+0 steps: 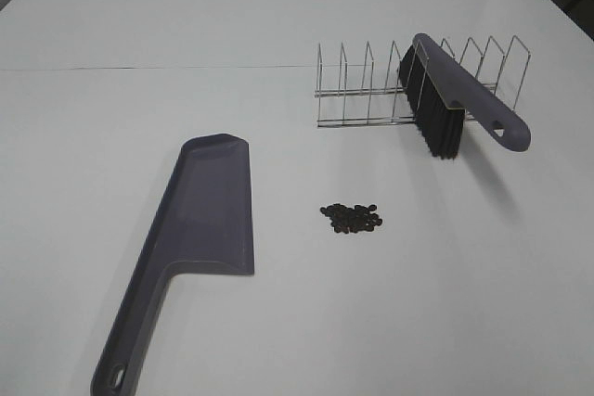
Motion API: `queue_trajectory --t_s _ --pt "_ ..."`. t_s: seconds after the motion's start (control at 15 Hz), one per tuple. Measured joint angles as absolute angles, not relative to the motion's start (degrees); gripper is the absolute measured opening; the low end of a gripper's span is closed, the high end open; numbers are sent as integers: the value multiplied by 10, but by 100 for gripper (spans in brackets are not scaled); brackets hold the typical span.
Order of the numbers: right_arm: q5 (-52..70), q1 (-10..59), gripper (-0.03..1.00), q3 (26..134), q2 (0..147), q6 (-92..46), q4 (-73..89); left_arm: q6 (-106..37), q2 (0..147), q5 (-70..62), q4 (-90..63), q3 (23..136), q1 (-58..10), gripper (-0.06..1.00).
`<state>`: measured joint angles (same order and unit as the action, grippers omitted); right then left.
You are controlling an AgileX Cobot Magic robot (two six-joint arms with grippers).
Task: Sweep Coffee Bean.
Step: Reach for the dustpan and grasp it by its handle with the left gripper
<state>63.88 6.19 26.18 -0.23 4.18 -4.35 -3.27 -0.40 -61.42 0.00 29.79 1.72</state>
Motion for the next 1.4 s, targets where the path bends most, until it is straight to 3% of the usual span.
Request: queue_trajectory --t_s 1.4 --pt "639 62 98 262 -2 42 -44 -33 -4 -616 0 298 17 99"
